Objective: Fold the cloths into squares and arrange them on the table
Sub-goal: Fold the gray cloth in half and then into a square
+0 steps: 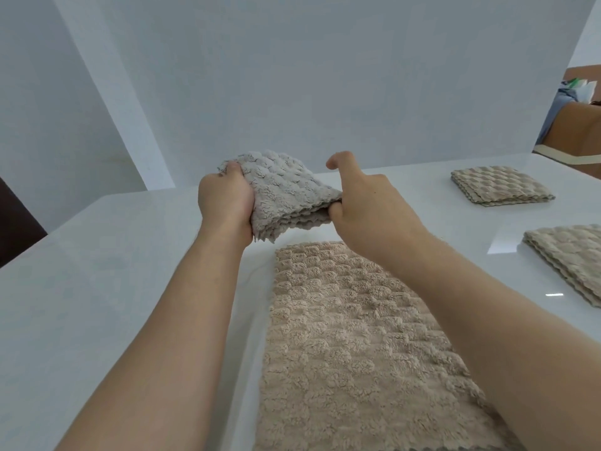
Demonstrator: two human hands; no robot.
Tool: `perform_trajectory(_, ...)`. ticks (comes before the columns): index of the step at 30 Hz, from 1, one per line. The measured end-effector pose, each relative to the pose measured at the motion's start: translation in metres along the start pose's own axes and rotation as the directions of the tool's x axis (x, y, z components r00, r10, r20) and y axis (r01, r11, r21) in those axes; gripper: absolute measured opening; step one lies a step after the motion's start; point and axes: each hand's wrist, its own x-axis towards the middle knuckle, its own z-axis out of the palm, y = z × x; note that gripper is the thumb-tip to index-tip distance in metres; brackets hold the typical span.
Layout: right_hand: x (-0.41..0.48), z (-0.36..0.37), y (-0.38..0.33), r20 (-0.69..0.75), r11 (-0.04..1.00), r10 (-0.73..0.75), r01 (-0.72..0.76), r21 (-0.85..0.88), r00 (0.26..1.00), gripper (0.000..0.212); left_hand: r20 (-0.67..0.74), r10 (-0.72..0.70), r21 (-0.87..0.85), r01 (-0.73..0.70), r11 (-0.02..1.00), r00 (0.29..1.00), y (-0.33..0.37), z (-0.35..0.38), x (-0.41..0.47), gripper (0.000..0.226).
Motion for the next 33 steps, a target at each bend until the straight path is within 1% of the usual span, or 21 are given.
perform_trajectory(2,0.004,-0.006,0.005,0.029,0.999,-0.014,0.015,-0.040,0.999,0.038,-0.060,0.129,0.142,-0.120,0.983,0.990,-0.001,-0.002,0.004,0.033)
perform_trajectory(4,0.007,-0.008,0.009,0.089,0.999,-0.018,0.021,-0.033,0.996,0.035,-0.082,0.214,0.231,-0.191,0.954,0.973,-0.003,-0.002,0.005,0.033)
perform_trajectory(7,0.009,-0.003,0.015,0.127,1.000,-0.011,0.009,0.021,0.992,0.034,-0.078,0.254,0.281,-0.223,0.933,0.964,-0.007,0.000,0.007,0.029)
perform_trajectory(9,0.011,0.002,0.019,0.196,0.992,0.029,-0.053,0.116,0.980,0.033,-0.082,0.287,0.320,-0.248,0.914,0.954,-0.007,0.000,0.007,0.025)
perform_trajectory(11,0.013,0.003,0.023,0.338,0.956,0.073,-0.163,0.246,0.938,0.035,-0.074,0.345,0.367,-0.296,0.882,0.936,-0.003,0.000,0.002,0.023)
perform_trajectory(12,0.013,0.001,0.025,0.421,0.934,0.067,-0.205,0.292,0.905,0.038,-0.064,0.381,0.387,-0.329,0.861,0.922,-0.001,0.000,-0.002,0.022)
perform_trajectory(14,0.011,-0.005,0.030,0.574,0.913,0.036,-0.261,0.314,0.818,0.057,-0.037,0.445,0.408,-0.393,0.824,0.895,0.004,0.000,-0.010,0.022)
perform_trajectory(15,0.011,-0.008,0.032,0.627,0.903,0.030,-0.290,0.316,0.779,0.067,-0.017,0.467,0.413,-0.419,0.809,0.884,0.006,0.001,-0.013,0.021)
perform_trajectory(16,0.010,-0.010,0.035,0.650,0.882,0.032,-0.328,0.339,0.759,0.073,0.008,0.485,0.417,-0.443,0.793,0.875,0.008,0.002,-0.017,0.020)
perform_trajectory(17,0.012,-0.008,0.037,0.642,0.843,0.047,-0.375,0.385,0.765,0.070,0.033,0.502,0.421,-0.467,0.778,0.864,0.010,0.004,-0.020,0.019)
perform_trajectory(20,0.020,0.002,0.039,0.519,0.690,0.166,-0.475,0.546,0.839,0.046,0.112,0.538,0.426,-0.529,0.733,0.835,0.015,0.010,-0.032,0.018)
perform_trajectory(22,0.026,0.007,0.038,0.498,0.545,0.266,-0.555,0.628,0.825,0.053,0.162,0.552,0.417,-0.563,0.713,0.818,0.016,0.015,-0.041,0.018)
perform_trajectory(24,0.028,0.008,0.036,0.539,0.365,0.297,-0.616,0.698,0.788,0.061,0.202,0.556,0.403,-0.586,0.703,0.806,0.016,0.021,-0.049,0.018)
perform_trajectory(25,0.028,0.008,0.034,0.548,0.294,0.298,-0.621,0.727,0.782,0.060,0.220,0.553,0.394,-0.592,0.703,0.803,0.015,0.023,-0.052,0.017)
perform_trajectory(26,0.028,0.008,0.034,0.539,0.259,0.308,-0.614,0.746,0.784,0.059,0.235,0.548,0.385,-0.595,0.706,0.803,0.014,0.025,-0.054,0.017)
perform_trajectory(27,0.028,0.008,0.033,0.509,0.244,0.329,-0.592,0.768,0.795,0.057,0.243,0.544,0.380,-0.595,0.709,0.803,0.013,0.026,-0.055,0.016)
perform_trajectory(28,0.029,0.010,0.034,0.459,0.252,0.365,-0.560,0.789,0.810,0.055,0.244,0.540,0.381,-0.592,0.710,0.805,0.011,0.027,-0.054,0.016)
perform_trajectory(30,0.031,0.012,0.036,0.357,0.308,0.442,-0.513,0.802,0.823,0.051,0.227,0.527,0.397,-0.572,0.718,0.819,0.008,0.027,-0.052,0.016)
perform_trajectory(31,0.032,0.012,0.036,0.305,0.358,0.466,-0.492,0.794,0.831,0.051,0.216,0.513,0.411,-0.554,0.724,0.830,0.007,0.027,-0.050,0.017)
perform_trajectory(32,0.033,0.014,0.038,0.242,0.449,0.476,-0.470,0.760,0.846,0.054,0.208,0.497,0.428,-0.535,0.728,0.842,0.004,0.027,-0.048,0.017)
perform_trajectory(33,0.033,0.014,0.038,0.171,0.565,0.468,-0.443,0.696,0.867,0.057,0.201,0.484,0.444,-0.520,0.729,0.851,0.000,0.028,-0.046,0.019)
